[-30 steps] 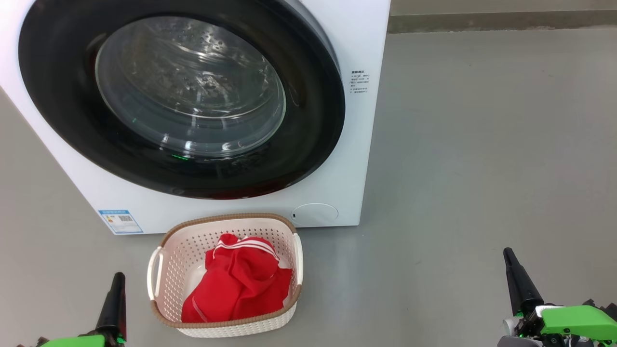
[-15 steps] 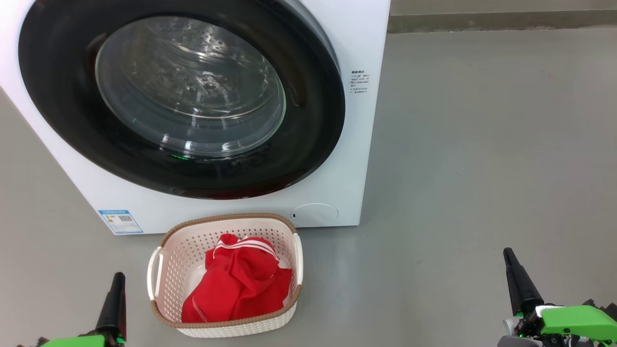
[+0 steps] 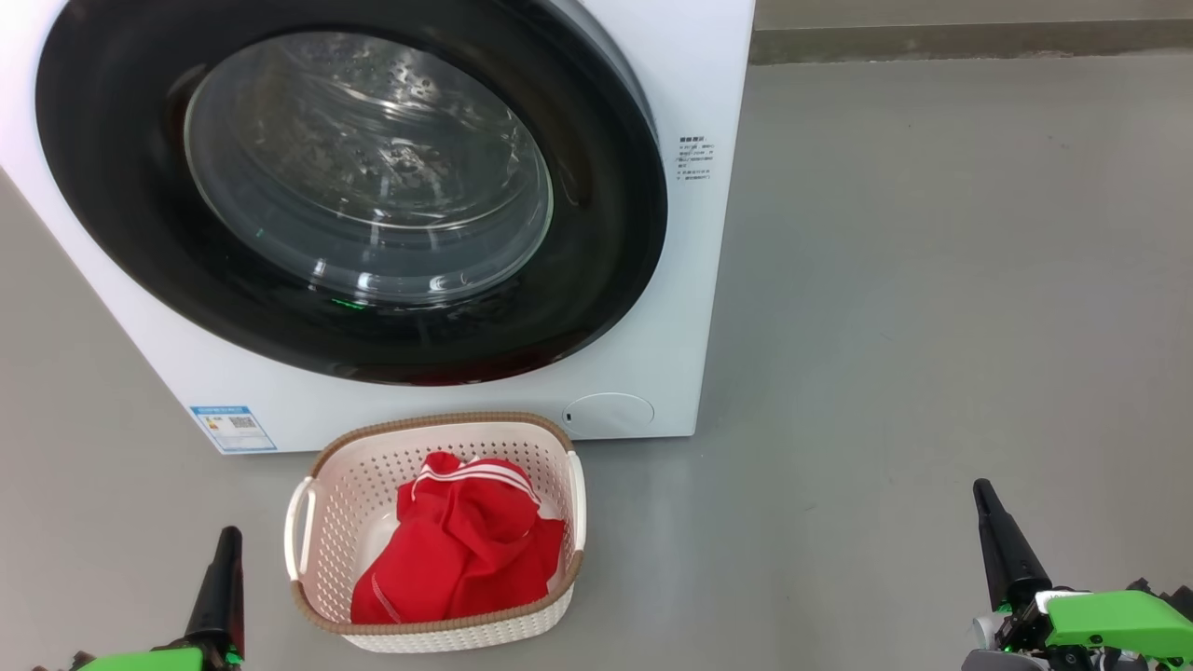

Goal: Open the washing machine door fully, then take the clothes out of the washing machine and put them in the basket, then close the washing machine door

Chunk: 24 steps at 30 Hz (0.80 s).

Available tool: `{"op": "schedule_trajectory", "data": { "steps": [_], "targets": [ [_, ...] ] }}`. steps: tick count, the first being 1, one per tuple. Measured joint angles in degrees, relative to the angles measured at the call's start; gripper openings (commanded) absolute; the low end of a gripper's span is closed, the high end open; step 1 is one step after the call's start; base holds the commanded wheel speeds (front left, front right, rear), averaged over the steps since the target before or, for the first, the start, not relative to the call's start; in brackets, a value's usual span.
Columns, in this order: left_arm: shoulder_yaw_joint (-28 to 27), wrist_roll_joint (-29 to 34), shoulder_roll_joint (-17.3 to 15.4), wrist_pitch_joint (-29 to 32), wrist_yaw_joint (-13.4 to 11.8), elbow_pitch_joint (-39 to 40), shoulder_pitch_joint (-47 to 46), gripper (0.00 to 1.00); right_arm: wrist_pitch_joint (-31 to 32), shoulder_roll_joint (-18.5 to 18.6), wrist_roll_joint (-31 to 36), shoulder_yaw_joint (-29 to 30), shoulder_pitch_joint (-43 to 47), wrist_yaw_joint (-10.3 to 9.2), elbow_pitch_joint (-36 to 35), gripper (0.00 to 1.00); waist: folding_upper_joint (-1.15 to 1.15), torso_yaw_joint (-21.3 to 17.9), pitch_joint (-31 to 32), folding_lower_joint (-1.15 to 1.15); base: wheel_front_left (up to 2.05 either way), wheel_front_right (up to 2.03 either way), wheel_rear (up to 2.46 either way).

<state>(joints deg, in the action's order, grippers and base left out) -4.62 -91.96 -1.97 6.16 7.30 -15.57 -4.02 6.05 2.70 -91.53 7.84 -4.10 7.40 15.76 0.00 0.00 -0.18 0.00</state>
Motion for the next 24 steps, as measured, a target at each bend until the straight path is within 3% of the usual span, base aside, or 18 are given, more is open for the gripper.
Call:
{"op": "schedule_trajectory", "data": {
  "steps": [24],
  "targets": [
    [0.0,0.0,0.0,0.0,0.0,0.0,0.0,0.00,0.0,0.0,0.0,0.0,0.0,0.00,0.0,0.00,0.00,0.0,0.0,0.00,0.00,0.00,0.00]
  ]
}}
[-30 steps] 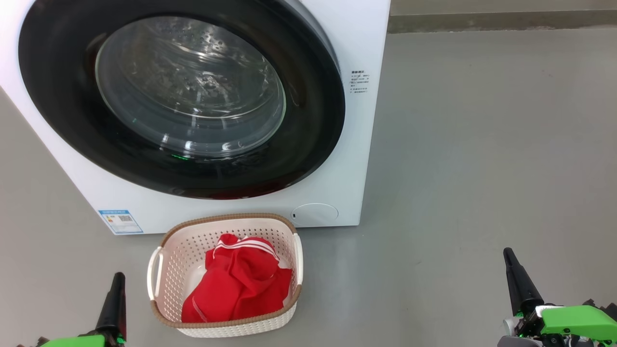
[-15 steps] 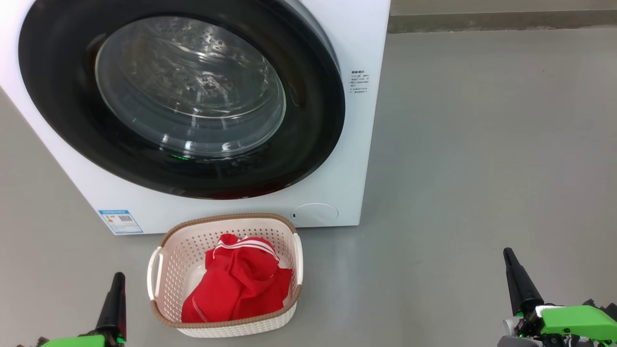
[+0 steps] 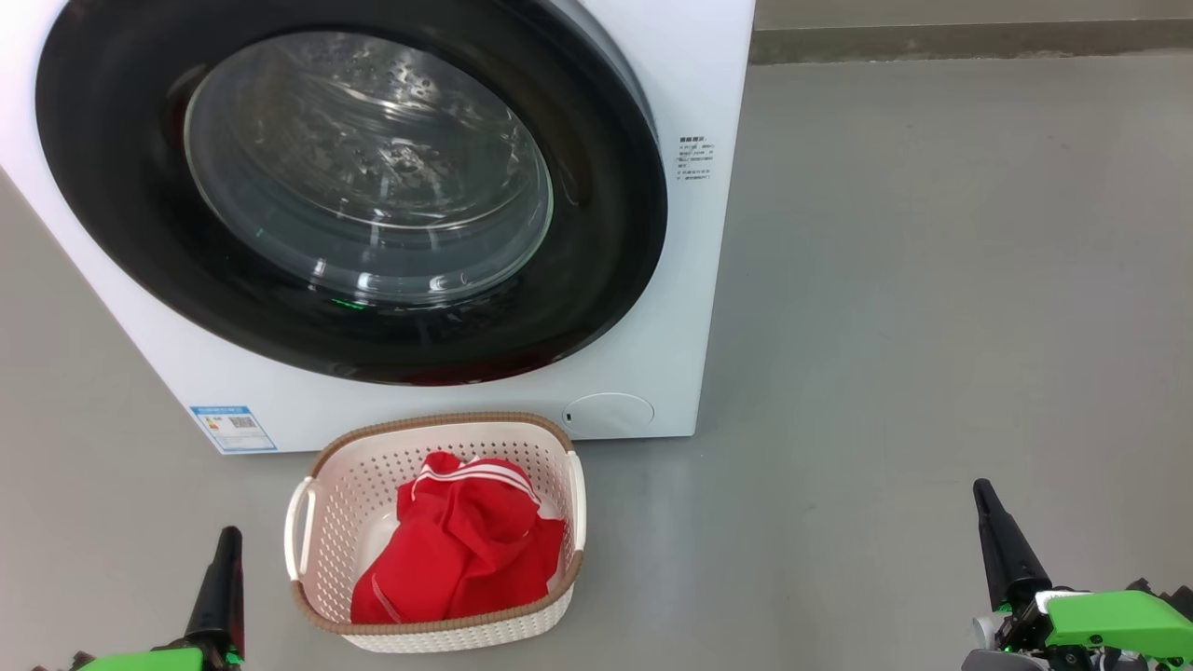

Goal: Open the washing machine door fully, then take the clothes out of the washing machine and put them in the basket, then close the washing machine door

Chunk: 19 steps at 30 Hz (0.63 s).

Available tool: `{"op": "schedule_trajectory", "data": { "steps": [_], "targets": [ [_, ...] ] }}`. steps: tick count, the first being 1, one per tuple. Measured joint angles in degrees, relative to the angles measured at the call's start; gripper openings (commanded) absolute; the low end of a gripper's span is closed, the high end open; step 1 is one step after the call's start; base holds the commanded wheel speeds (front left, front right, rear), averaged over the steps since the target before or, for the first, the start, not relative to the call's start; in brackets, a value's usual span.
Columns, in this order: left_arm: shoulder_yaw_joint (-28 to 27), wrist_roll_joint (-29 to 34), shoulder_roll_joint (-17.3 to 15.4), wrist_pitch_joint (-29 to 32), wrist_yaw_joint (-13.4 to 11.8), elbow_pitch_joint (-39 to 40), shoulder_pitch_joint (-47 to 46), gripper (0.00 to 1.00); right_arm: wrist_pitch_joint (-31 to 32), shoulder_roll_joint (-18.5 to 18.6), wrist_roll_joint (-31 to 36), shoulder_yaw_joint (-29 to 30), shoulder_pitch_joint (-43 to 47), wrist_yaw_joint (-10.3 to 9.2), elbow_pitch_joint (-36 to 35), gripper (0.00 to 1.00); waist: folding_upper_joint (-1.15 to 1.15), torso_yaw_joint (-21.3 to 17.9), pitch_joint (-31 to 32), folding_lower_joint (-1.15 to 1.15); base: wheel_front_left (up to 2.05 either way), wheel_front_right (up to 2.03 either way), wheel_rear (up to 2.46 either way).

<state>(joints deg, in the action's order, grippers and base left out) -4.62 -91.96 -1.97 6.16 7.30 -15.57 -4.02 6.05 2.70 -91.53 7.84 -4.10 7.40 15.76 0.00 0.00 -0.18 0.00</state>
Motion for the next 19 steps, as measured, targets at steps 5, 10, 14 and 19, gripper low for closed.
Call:
{"op": "schedule_trajectory", "data": {
  "steps": [5,10,14,19],
  "targets": [
    [0.0,0.0,0.0,0.0,0.0,0.0,0.0,0.00,0.0,0.0,0.0,0.0,0.0,0.00,0.0,0.00,0.00,0.0,0.0,0.00,0.00,0.00,0.00],
    [0.0,0.0,0.0,0.0,0.0,0.0,0.0,0.00,0.0,0.0,0.0,0.0,0.0,0.00,0.0,0.00,0.00,0.0,0.0,0.00,0.00,0.00,0.00],
    [0.0,0.0,0.0,0.0,0.0,0.0,0.0,0.00,0.0,0.0,0.0,0.0,0.0,0.00,0.0,0.00,0.00,0.0,0.0,0.00,0.00,0.00,0.00],
    [0.0,0.0,0.0,0.0,0.0,0.0,0.0,0.00,0.0,0.0,0.0,0.0,0.0,0.00,0.0,0.00,0.00,0.0,0.0,0.00,0.00,0.00,0.00]
  ]
}}
